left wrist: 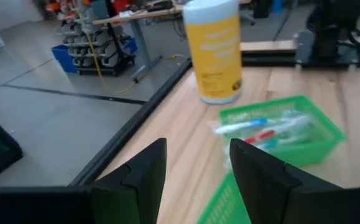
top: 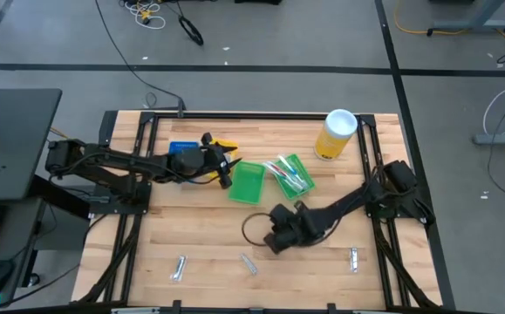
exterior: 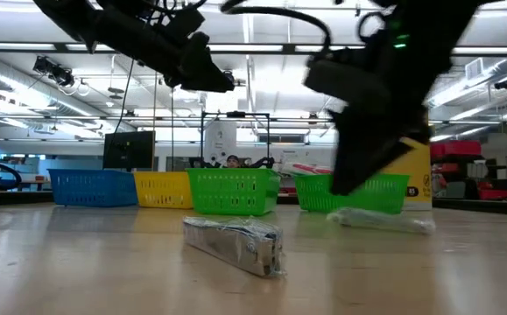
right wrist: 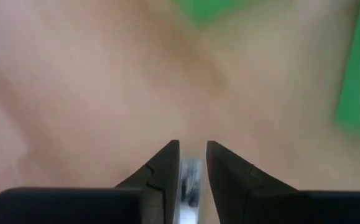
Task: Pick & Place Travel size toiletries
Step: Put the silver nail cutter into the left green bin
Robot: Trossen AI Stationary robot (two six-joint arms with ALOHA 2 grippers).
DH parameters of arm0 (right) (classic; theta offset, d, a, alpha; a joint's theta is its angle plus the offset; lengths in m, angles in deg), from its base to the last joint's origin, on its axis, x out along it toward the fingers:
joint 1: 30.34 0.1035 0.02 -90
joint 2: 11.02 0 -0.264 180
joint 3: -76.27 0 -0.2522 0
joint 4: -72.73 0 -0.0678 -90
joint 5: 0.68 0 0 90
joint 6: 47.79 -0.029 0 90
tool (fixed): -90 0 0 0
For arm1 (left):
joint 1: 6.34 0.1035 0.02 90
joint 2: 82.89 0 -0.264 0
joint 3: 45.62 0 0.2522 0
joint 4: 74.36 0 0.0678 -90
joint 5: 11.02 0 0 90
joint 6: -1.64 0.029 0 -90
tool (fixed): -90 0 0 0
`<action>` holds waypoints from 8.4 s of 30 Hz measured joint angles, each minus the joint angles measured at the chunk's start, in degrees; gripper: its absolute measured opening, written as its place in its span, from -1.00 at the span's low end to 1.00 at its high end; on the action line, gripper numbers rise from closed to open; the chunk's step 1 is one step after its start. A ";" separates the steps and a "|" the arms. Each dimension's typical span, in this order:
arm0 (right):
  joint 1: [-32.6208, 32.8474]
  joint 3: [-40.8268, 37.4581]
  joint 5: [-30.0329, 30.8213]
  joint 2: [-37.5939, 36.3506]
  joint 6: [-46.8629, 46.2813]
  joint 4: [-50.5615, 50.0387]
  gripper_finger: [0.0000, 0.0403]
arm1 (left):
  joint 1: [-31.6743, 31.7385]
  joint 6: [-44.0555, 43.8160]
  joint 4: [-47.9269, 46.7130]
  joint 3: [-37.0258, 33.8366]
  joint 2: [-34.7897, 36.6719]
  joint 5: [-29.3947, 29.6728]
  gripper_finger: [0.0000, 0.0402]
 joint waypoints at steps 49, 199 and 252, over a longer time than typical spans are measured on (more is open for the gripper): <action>-3.06 -4.18 -12.37 1.35 13.36 3.01 0.04 | -10.04 -3.91 -12.84 -0.04 5.62 16.57 -0.08; -30.10 -6.97 -6.33 -13.07 77.68 60.02 0.19 | -52.26 -125.94 -71.40 23.78 -25.16 -27.92 -0.08; -30.25 -7.00 -12.28 -13.07 72.06 55.88 0.19 | -50.32 -122.20 -60.27 16.33 -24.76 -28.26 -0.68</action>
